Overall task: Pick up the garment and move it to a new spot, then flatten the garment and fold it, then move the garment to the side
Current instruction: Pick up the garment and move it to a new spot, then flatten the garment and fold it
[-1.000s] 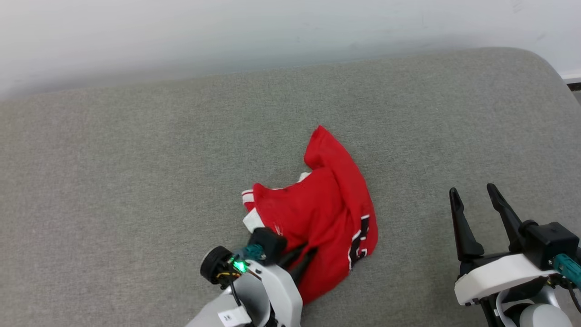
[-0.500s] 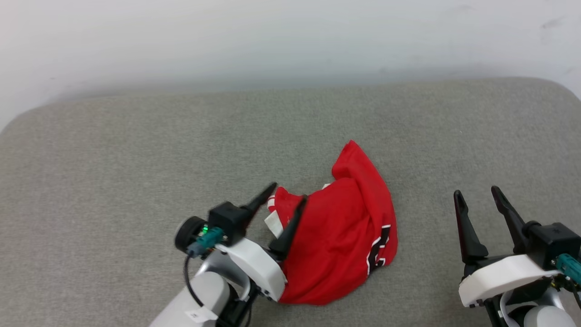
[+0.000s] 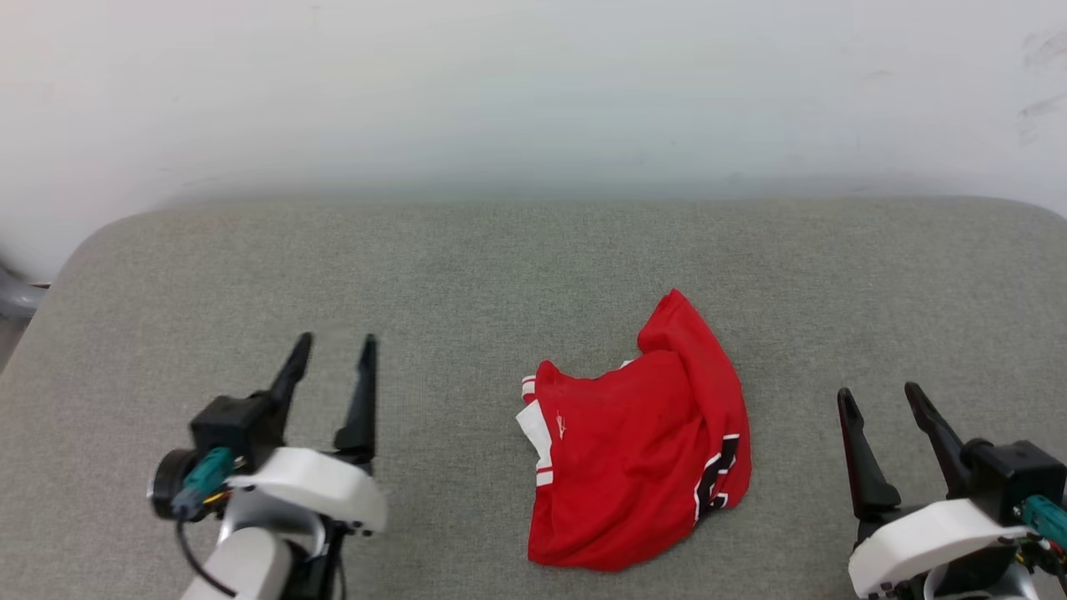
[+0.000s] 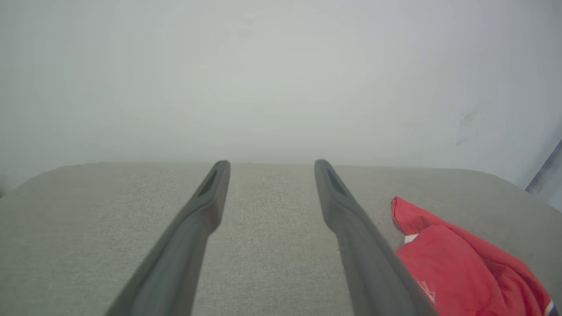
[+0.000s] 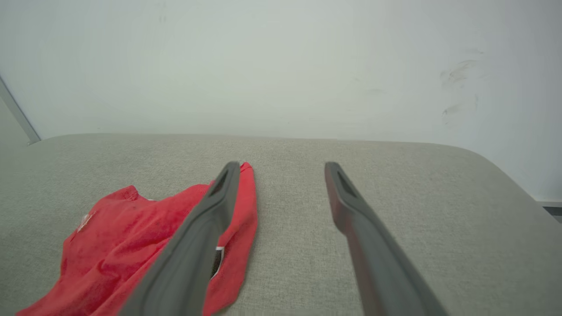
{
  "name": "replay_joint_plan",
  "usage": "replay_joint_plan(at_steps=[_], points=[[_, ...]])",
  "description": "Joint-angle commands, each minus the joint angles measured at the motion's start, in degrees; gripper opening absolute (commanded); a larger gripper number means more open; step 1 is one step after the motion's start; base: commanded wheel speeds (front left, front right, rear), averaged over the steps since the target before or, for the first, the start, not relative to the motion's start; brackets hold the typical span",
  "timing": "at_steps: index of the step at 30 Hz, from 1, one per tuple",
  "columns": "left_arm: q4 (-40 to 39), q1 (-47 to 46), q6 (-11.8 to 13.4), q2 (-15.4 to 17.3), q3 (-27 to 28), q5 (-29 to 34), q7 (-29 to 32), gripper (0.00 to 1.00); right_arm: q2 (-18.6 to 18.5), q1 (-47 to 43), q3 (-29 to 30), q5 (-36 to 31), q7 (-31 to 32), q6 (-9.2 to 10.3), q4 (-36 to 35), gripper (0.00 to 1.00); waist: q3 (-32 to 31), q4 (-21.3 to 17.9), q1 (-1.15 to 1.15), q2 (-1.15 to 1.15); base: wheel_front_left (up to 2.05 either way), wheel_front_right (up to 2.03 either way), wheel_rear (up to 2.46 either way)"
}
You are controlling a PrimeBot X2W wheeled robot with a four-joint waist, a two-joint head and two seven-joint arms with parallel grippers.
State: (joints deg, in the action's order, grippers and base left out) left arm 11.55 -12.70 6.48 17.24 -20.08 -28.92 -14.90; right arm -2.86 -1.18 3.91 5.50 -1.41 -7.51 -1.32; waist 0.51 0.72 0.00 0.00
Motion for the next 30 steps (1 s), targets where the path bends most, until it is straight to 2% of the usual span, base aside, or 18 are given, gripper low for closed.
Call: replay_joint_plan(at_steps=[1, 7, 16, 21, 26, 30], points=[[-0.6, 0.92, 0.22, 0.25, 0.53, 0.28, -0.39, 1.0, -0.03, -0.68, 0.15, 0.02, 0.14, 0.04, -0.14, 1.0, -0.15, 0.0, 0.0, 0.0, 0.0, 0.0, 0.0], [-2.93, 5.39, 0.84, 1.55, 3.34, 1.56, -0.34, 1.0, -0.03, -1.99, 0.59, -0.25, 0.8, 0.04, -0.84, 1.0, -0.75, -0.12, 0.0, 0.0, 0.0, 0.0, 0.0], [-3.69, 6.3, 0.42, 0.7, 3.79, 2.48, -0.3, 1.0, -0.03, -1.48, 0.01, -0.27, 3.16, 0.03, -1.26, 1.0, -0.57, -0.09, 0.0, 0.0, 0.0, 0.0, 0.0], [-3.94, 5.12, -0.2, 0.06, 3.85, 3.03, -0.3, 1.0, -0.01, 1.01, -3.51, 0.92, 11.25, 0.03, -0.26, 1.0, 0.84, 0.61, 0.0, 0.0, 0.0, 0.0, 0.0], [-4.39, 3.8, -0.88, -0.83, 3.9, 3.63, -0.3, 1.0, -0.11, 4.76, -8.64, 1.31, 24.54, 0.03, 1.09, 1.0, 2.65, 2.23, 0.0, 0.0, 0.0, 0.0, 0.0], [-4.58, 2.29, -1.9, -1.31, 4.02, 4.2, -0.3, 1.0, -1.88, 8.78, -13.13, 2.64, 33.36, 0.04, 1.68, 1.0, 4.6, 4.23, 0.0, 0.0, 0.0, 0.0, 0.0]])
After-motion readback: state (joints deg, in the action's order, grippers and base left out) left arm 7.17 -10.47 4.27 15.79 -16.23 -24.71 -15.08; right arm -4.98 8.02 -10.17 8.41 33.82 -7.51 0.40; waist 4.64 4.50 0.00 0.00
